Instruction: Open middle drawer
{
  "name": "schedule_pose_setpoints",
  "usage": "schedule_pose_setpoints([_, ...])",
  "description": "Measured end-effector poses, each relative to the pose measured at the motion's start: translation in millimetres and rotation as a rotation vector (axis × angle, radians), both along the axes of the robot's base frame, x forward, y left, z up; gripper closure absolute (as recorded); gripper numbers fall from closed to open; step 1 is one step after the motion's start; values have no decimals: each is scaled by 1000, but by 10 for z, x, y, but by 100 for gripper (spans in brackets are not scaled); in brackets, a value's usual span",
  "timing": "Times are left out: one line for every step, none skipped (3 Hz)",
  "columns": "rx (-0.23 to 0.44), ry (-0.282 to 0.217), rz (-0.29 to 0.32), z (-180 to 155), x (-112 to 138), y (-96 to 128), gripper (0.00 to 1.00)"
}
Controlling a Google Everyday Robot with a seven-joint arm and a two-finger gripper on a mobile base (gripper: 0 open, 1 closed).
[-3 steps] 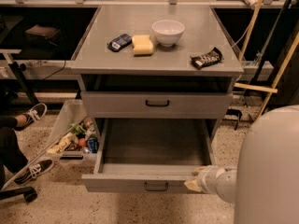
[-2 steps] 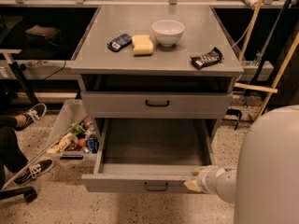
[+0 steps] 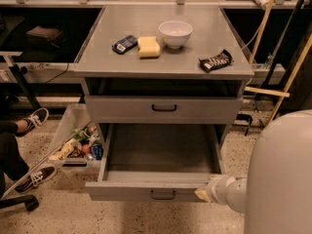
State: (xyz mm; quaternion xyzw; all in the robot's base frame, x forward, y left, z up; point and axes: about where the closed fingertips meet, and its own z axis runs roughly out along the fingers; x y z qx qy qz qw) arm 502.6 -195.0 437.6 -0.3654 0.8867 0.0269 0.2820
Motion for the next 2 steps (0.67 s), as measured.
schedule_pose_setpoints([0,0,0,0,0,0,0])
schedule_pose_setpoints([0,0,0,0,0,0,0])
